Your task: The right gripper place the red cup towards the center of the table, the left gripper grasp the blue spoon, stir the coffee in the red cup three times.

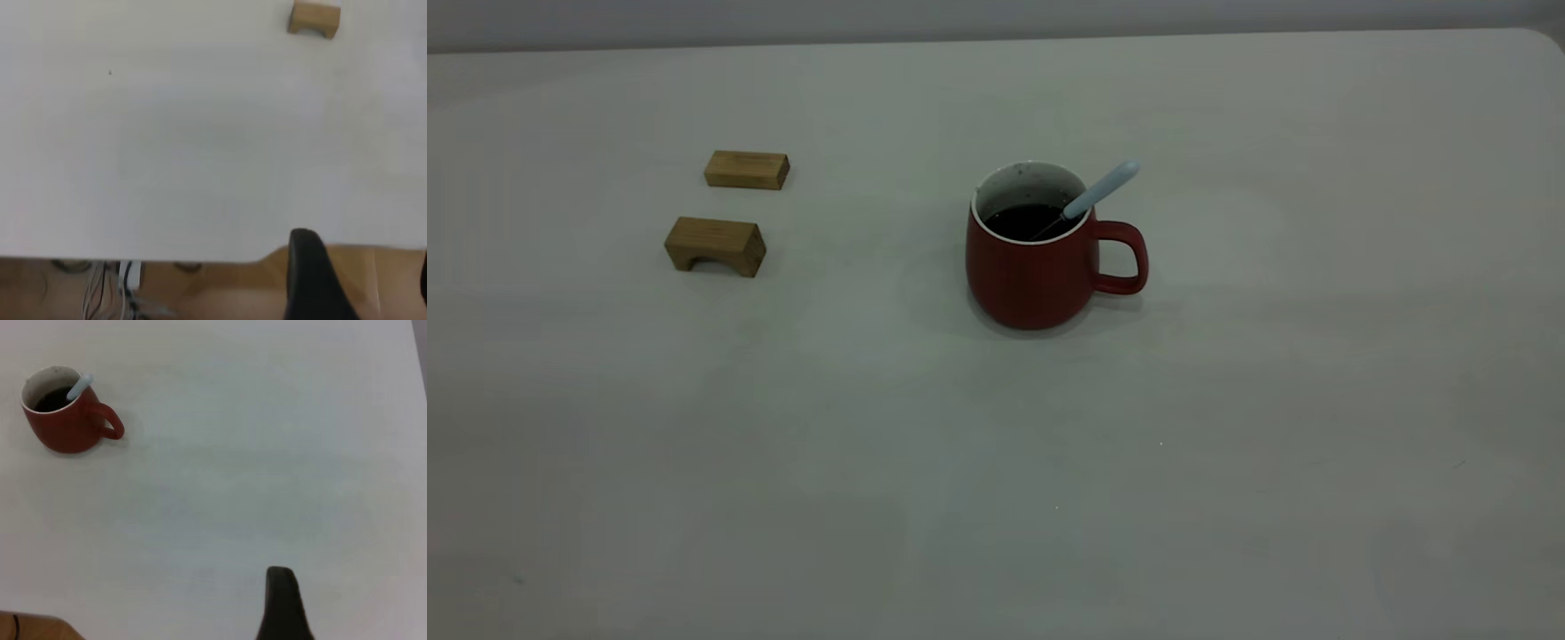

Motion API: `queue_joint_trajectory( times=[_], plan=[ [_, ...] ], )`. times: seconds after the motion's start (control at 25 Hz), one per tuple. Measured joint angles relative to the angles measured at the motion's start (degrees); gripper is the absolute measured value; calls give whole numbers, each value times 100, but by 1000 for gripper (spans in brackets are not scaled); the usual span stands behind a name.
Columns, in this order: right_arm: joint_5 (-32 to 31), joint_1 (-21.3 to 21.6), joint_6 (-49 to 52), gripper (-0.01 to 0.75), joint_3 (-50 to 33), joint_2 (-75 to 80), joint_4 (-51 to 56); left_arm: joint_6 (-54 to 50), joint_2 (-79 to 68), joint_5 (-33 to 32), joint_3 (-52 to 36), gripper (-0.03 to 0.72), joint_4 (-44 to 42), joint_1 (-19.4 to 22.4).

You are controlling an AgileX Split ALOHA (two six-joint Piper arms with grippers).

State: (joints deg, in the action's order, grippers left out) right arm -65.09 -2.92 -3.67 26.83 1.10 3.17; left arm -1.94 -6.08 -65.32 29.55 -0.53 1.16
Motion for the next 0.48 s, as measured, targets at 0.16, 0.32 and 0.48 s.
queue_joint_trajectory(
  times=[0.16,0.32,0.48],
  plan=[
    [0,0,0,582,0,0,0,52,521,19,-162,461,-10,0],
    [0,0,0,582,0,0,0,194,712,19,-162,461,-10,0],
    [0,0,0,582,0,0,0,194,716,19,-162,461,-10,0]
  ],
)
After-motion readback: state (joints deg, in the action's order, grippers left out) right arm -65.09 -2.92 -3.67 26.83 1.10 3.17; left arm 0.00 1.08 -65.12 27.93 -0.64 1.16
